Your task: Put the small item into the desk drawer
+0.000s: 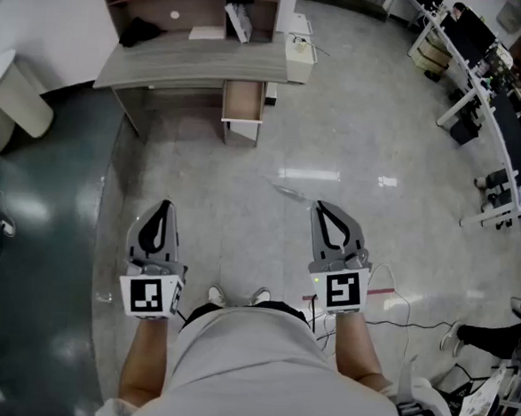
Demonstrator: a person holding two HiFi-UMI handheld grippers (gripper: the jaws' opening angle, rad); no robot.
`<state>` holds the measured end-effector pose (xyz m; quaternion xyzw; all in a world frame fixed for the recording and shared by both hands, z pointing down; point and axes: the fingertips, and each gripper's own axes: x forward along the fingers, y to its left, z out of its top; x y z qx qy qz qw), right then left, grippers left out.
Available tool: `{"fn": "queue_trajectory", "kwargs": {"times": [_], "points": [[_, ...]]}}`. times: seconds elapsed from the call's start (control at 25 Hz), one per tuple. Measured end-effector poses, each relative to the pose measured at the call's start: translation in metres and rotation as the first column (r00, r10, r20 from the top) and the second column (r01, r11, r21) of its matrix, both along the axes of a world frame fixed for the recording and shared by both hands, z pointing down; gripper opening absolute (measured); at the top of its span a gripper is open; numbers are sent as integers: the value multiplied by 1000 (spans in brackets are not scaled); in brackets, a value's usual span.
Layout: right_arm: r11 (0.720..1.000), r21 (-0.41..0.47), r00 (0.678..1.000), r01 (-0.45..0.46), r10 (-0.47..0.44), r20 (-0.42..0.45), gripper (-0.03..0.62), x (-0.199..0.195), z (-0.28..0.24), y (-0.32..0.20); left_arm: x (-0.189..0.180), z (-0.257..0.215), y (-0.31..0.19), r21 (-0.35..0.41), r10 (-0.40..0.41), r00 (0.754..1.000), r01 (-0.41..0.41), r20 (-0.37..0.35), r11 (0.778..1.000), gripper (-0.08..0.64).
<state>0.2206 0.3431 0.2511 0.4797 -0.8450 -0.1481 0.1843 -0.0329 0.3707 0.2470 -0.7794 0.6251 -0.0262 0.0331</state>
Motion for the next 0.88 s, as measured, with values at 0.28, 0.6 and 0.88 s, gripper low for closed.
{"fn": "queue_trajectory", "kwargs": {"times": [0.28, 0.6, 0.88], "points": [[999, -22, 998, 28, -27, 58, 24, 15, 8, -6, 19, 5, -3, -1, -11, 1000, 11, 5, 1000, 18], [995, -77, 994, 58, -50, 101, 25, 46, 43, -17, 48, 42, 0, -73, -44, 999, 45, 18, 996, 18], [995, -88, 994, 50, -41, 106, 24, 43, 51, -52, 41, 55, -43, -79, -32, 999, 34, 31, 996, 18]]}}
